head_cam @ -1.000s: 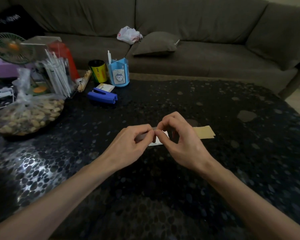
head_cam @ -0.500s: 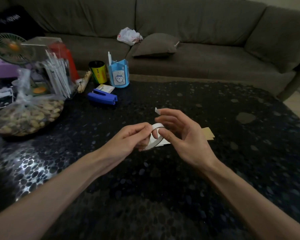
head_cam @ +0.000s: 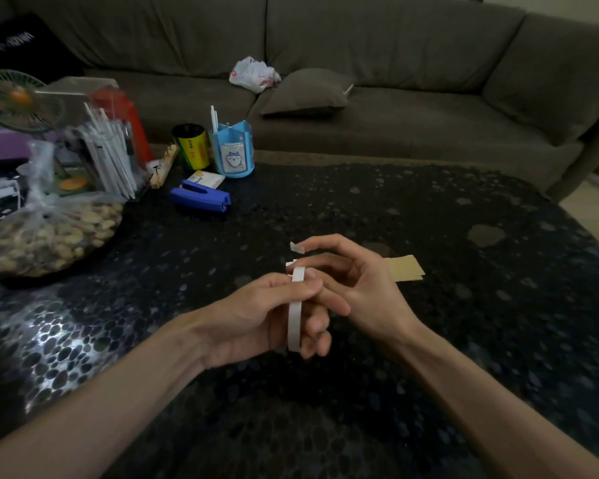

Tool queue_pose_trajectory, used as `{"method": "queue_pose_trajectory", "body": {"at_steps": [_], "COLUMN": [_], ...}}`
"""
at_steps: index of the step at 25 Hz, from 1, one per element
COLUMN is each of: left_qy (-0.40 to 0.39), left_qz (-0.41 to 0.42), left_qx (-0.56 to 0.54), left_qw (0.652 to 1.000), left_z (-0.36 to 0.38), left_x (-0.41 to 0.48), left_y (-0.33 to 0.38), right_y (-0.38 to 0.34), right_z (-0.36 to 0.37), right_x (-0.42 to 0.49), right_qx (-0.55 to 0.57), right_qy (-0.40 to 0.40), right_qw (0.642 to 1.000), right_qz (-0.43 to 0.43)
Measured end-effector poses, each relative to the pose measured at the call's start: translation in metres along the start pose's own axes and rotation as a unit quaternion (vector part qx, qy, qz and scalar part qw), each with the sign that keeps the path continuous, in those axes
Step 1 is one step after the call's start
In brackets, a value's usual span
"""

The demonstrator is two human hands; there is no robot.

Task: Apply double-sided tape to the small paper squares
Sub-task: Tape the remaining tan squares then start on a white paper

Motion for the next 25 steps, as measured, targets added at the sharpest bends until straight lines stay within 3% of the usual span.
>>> {"method": "queue_pose_trajectory", "body": {"at_steps": [2,4,7,10,19,25], "left_qy": [0.056,0.187,0.371,0.405,0.434,0.536], "left_qz": [0.033,0.082,0.114,0.161,0.178,0.196], "left_qx": [-0.028,0.032,0.216,0.277,0.269,0.337], "left_qw": [0.997,0.978,0.896,0.856,0.841,0.749], "left_z": [-0.012,-0.038,-0.064,-0.062,-0.058,-0.064], "left_x": [0.005,0.003,-0.014,-0.019,-0.024,-0.042], "left_y": [0.0,0.007,0.023,0.029,0.033,0.039], "right_y": [0.001,0.006,0.01,0.011,0.013,0.015], "right_z": [-0.009,-0.023,-0.028,-0.016,-0.007,0.013], "right_x": [0.001,0.002,0.002,0.001,-0.002,-0.004], "right_qx": [0.005,0.035,0.047,0.045,0.043,0.035], "right_qy": [0.049,0.111,0.124,0.097,0.076,0.022], "right_qw": [0.999,0.993,0.99,0.992,0.992,0.991], "right_qz": [0.006,0.027,0.053,0.072,0.096,0.128]}}
Point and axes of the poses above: each hand's wrist, its own x-axis towards the middle knuckle, its own z-axis out of the palm, y = z × x, the point moved 8 cm from there along x, towards the middle knuckle, and after that the axes turned 10 degrees about x, right-handed, at the moved point
